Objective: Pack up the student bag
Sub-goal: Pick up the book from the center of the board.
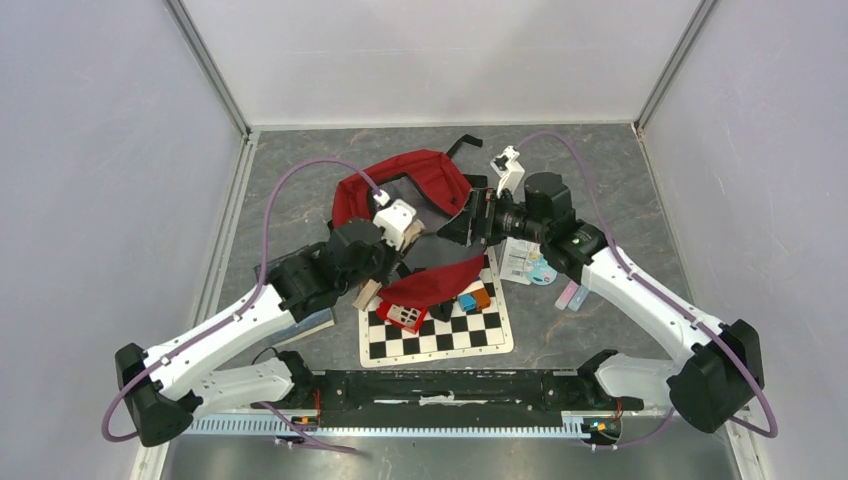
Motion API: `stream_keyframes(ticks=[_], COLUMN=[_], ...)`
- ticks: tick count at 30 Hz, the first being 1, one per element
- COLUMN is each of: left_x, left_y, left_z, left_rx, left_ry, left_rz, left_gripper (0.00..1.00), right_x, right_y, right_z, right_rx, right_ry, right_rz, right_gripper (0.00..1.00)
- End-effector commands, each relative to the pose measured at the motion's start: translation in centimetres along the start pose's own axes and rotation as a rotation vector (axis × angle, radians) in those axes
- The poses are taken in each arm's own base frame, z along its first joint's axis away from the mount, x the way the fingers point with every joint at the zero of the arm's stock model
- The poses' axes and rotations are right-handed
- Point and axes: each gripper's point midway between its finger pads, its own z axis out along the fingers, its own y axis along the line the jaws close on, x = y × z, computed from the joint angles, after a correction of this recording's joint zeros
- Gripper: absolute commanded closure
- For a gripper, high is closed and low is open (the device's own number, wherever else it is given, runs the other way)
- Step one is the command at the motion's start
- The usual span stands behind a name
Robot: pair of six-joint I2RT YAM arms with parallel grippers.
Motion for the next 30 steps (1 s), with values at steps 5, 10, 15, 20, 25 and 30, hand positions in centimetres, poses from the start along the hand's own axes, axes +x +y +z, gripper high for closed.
stream_keyframes(ticks=[5, 10, 15, 20, 25, 30], left_x=[-3.1, -3.2, -2.7, -2.6, -2.5, -2.2], left_y=[-3.8, -4.4, -5.0, -5.6, -6.0, -6.6], left_z=[-0.2, 0.2, 1.1, 1.7, 2.0, 2.1], left_rx=[0.085, 0.055, 0.006, -0.04, -0.042, -0.021], left_ry=[-0.135, -0.144, -0.113, -0.097, -0.105, -0.099], left_rz=[0.007, 0.079, 0.171, 0.261, 0.275, 0.298], left_gripper=[0.98, 0.98, 0.98, 0.98, 0.98, 0.98], right_x=[0.3, 1.5, 3.2, 4.6, 4.7, 4.6], right_y=[2.7, 0.7, -0.7, -1.5, -2.4, -2.0], right_z=[1.4, 1.4, 0.9, 0.2, -1.1, -1.1], right_rx=[-0.104, -0.007, 0.031, 0.055, 0.068, 0.046], right_ry=[-0.065, -0.082, -0.086, -0.093, -0.157, -0.159], right_rz=[0.089, 0.192, 0.311, 0.393, 0.452, 0.475], right_gripper=[0.02, 0.02, 0.02, 0.02, 0.02, 0.02])
